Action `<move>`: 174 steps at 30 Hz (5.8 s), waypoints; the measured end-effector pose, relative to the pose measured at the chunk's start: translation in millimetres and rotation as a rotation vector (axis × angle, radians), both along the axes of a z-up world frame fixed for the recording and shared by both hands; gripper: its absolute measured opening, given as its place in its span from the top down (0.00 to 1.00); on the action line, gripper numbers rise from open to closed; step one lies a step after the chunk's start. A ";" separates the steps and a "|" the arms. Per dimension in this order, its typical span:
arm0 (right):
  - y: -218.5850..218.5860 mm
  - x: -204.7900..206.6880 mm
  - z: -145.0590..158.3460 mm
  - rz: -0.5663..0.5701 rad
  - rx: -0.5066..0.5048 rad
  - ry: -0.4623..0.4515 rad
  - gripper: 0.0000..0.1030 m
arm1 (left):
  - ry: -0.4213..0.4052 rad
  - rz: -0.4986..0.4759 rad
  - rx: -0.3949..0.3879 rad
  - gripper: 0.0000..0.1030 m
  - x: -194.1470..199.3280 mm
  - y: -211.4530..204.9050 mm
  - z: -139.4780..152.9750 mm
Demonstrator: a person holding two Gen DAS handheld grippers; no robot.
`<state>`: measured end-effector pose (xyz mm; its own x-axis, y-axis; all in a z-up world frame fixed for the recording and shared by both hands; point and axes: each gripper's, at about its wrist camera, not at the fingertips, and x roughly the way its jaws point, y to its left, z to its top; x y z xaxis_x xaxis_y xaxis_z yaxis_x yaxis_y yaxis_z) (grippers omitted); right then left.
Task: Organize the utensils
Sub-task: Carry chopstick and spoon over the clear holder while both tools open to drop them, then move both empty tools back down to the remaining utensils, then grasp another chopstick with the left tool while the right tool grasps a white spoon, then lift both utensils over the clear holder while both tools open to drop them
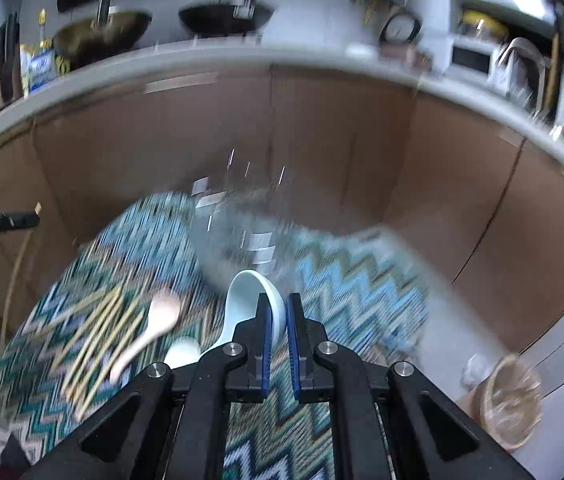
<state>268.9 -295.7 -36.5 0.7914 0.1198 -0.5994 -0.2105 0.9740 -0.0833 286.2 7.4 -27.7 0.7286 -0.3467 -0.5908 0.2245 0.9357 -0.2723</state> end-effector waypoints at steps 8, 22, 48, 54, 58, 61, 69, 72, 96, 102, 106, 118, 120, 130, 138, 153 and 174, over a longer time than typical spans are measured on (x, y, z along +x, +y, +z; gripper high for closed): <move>16.9 33.7 46.4 -0.122 -0.095 -0.231 0.93 | -0.296 0.068 -0.149 0.95 51.6 -54.9 69.1; 40.7 81.9 -19.4 -0.259 -0.201 -0.373 0.93 | -0.483 0.261 -0.165 0.95 133.9 -126.9 1.9; 29.4 20.5 10.1 -0.242 -0.041 -0.373 0.63 | -0.547 0.229 0.009 0.64 31.3 -95.2 38.8; 30.7 -43.2 57.1 -0.228 -0.041 -0.442 0.63 | -0.576 0.240 0.020 0.64 -31.5 -62.3 83.5; 35.1 -88.9 84.1 -0.212 -0.029 -0.480 0.63 | -0.592 0.236 0.005 0.64 -76.1 -38.0 109.0; 38.5 -120.7 99.0 -0.199 -0.004 -0.502 0.63 | -0.575 0.228 0.022 0.64 -105.1 -21.2 122.4; 50.5 -167.6 112.8 -0.132 0.047 -0.500 0.63 | -0.449 0.151 0.007 0.64 -149.4 26.6 127.2; 52.7 -171.1 108.4 -0.108 0.065 -0.471 0.63 | -0.371 0.101 -0.011 0.64 -151.1 38.0 115.8; 25.9 -69.6 -59.3 0.037 0.160 0.063 0.63 | 0.473 -0.111 -0.031 0.65 -3.2 0.5 -133.7; 20.8 -45.0 -97.8 0.056 0.182 0.155 0.63 | 0.565 -0.073 -0.016 0.72 29.7 -1.9 -169.5; 19.2 -31.7 -113.3 0.066 0.190 0.191 0.63 | 0.597 -0.060 -0.008 0.79 42.0 -4.6 -182.5; 26.7 -7.4 -129.7 0.118 0.188 0.245 0.63 | 0.647 -0.013 0.020 0.85 66.5 -5.5 -201.7; 28.0 -4.0 -131.6 0.128 0.192 0.253 0.64 | 0.653 -0.008 0.025 0.85 69.0 -6.1 -204.8; 35.3 21.4 -147.8 0.208 0.243 0.352 0.70 | 0.669 -0.012 0.049 0.85 82.3 -12.0 -208.0; 39.1 40.4 -160.8 0.252 0.260 0.429 0.74 | 0.687 -0.032 0.067 0.87 90.7 -22.0 -211.8; 50.9 64.2 -179.5 0.322 0.262 0.526 0.91 | 0.693 -0.030 0.036 0.96 90.0 -11.4 -217.0; 51.2 -20.0 -81.2 0.205 0.136 0.253 0.95 | 0.461 -0.015 -0.057 0.96 4.4 19.9 -139.2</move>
<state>248.9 -244.5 -117.7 0.5707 0.3530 -0.7415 -0.4006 0.9078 0.1238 290.6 27.3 -166.9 0.3892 -0.3967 -0.8313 0.0819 0.9138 -0.3977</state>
